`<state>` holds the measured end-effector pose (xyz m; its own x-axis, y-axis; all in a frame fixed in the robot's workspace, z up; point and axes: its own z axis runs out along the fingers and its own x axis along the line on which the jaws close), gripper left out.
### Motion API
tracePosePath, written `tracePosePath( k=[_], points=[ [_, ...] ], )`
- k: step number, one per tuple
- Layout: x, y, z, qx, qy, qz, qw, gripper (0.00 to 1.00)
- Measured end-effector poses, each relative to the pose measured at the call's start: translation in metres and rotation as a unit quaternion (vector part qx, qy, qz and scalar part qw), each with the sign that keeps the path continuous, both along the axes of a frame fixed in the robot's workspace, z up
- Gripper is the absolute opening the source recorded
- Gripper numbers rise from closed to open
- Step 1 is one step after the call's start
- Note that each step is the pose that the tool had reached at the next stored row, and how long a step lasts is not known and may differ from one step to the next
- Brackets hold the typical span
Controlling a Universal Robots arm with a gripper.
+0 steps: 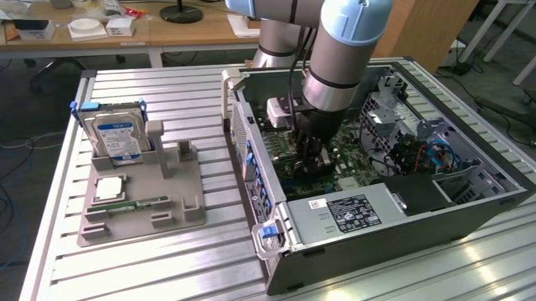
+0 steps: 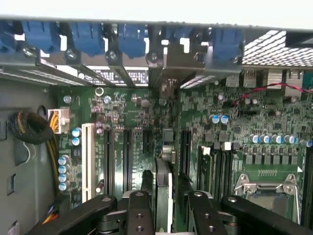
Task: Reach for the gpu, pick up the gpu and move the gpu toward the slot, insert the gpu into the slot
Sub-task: 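Insert the gpu into the slot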
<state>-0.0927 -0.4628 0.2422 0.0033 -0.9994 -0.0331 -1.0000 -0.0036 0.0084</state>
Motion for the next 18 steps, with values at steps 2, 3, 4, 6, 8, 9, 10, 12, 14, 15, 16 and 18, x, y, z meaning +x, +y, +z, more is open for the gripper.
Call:
tracePosePath(
  k=[2,3,4,6,8,9,10,12,14,15,16,18],
  points=[
    [0.0,0.0,0.0001,-0.0001,0.0009,0.0,1.0,0.34],
    [0.0,0.0,0.0001,-0.0001,0.001,0.0,1.0,0.34],
    [0.0,0.0,0.0001,-0.0001,0.001,0.0,1.0,0.34],
    [0.0,0.0,0.0,0.0,0.001,0.0,1.0,0.34],
    [0.0001,0.0,0.0,0.0,0.001,0.0,1.0,0.34],
    [0.0001,0.0,0.0,-0.0001,0.0009,0.0,1.0,0.33],
    [0.0001,0.0,0.0001,-0.0001,0.0009,0.0,1.0,0.33],
    [0.0001,0.0,0.0001,-0.0001,0.001,0.0,1.0,0.27],
    [0.0001,0.0,0.0,0.0,0.001,0.0,1.0,0.27],
    [0.0001,0.0,0.0001,-0.0001,0.001,0.0,1.0,0.27],
    [0.0001,0.0,0.0,0.0,0.001,0.0,1.0,0.27],
    [0.0001,0.0,0.0,-0.0001,0.0009,0.0,1.0,0.27]
  ],
)
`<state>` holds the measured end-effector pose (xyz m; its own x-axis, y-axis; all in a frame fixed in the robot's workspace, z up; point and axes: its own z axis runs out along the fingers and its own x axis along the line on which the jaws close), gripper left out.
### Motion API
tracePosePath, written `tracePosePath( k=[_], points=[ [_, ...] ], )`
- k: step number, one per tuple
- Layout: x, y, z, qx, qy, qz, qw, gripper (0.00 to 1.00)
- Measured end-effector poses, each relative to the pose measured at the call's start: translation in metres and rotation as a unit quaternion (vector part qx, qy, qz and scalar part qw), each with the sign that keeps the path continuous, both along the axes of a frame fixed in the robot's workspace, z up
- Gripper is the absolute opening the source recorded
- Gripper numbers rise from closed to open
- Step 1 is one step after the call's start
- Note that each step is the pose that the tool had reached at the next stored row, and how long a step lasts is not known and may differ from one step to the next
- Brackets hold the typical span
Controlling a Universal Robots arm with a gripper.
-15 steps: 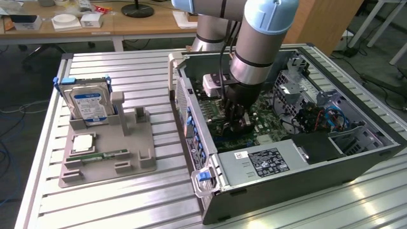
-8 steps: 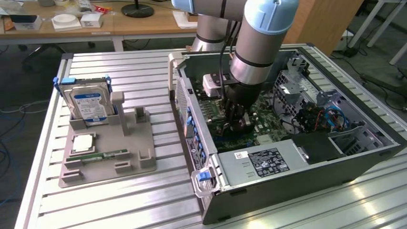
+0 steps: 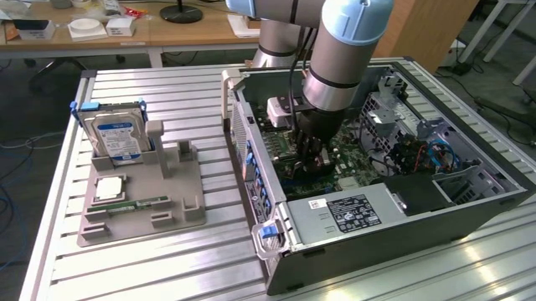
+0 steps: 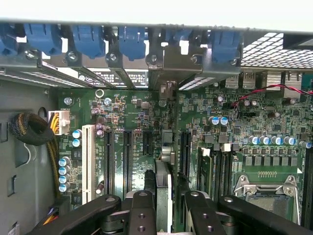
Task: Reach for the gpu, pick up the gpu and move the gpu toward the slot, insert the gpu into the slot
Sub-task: 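Insert the gpu into the slot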
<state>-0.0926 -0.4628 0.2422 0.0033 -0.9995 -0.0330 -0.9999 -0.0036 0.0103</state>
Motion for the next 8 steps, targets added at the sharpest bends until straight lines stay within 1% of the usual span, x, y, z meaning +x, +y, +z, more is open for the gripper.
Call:
tracePosePath(
  k=[8],
  points=[
    [0.0,0.0,0.0,0.0,0.0,0.0,1.0,0.27]
  ],
)
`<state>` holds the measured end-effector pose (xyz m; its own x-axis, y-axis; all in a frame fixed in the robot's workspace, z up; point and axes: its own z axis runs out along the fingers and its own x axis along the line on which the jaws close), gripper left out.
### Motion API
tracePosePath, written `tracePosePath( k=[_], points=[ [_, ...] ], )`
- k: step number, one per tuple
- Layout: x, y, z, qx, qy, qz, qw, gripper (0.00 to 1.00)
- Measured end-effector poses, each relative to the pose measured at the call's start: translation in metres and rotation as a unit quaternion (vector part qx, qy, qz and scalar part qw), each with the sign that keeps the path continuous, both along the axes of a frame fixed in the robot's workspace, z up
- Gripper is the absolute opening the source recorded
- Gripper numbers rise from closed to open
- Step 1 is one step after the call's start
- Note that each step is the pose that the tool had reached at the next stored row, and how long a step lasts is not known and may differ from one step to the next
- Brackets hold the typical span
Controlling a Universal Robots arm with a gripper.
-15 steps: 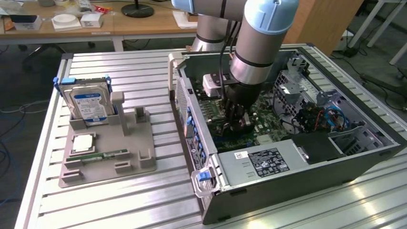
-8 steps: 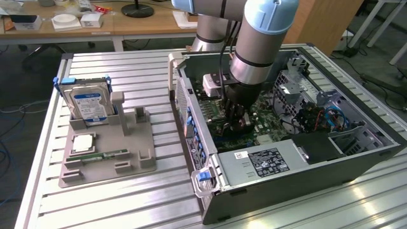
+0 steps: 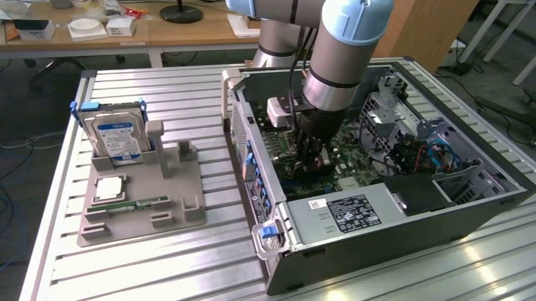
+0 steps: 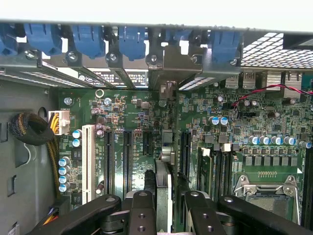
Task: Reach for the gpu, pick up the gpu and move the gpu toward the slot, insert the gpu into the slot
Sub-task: 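Insert the gpu into the slot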
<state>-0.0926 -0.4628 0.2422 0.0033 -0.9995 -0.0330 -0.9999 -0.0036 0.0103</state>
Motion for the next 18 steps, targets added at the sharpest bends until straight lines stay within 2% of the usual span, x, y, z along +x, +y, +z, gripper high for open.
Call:
tracePosePath(
  k=[18],
  points=[
    [0.0,0.0,-0.0033,0.0001,0.0,0.0,1.0,0.27]
  ],
)
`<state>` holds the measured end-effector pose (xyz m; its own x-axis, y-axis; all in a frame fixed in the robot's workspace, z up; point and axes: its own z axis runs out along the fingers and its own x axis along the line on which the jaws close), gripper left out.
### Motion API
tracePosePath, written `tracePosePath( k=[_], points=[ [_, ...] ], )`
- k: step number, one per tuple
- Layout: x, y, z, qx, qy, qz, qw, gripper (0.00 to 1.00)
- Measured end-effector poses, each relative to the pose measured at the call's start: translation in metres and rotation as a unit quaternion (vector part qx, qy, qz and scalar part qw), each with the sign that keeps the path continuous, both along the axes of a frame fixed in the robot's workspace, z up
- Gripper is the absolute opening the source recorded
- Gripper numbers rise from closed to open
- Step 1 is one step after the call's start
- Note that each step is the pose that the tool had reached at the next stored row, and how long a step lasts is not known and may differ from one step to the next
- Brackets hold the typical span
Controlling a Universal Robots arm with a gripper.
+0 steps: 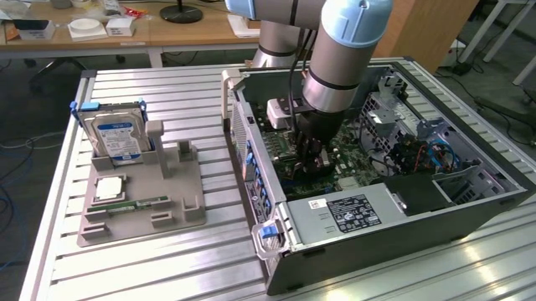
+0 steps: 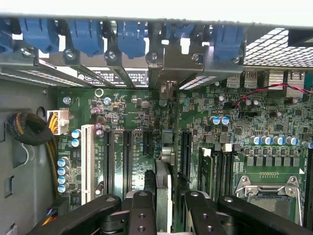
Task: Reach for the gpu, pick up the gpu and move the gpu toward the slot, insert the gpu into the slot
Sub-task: 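Insert the gpu into the slot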
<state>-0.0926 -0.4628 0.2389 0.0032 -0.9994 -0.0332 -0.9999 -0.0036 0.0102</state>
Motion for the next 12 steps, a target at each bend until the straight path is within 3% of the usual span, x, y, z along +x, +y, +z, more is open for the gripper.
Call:
tracePosePath(
  k=[12],
  points=[
    [-0.0031,0.0,0.0,-0.0001,-0.0002,0.0,1.0,0.27]
  ],
)
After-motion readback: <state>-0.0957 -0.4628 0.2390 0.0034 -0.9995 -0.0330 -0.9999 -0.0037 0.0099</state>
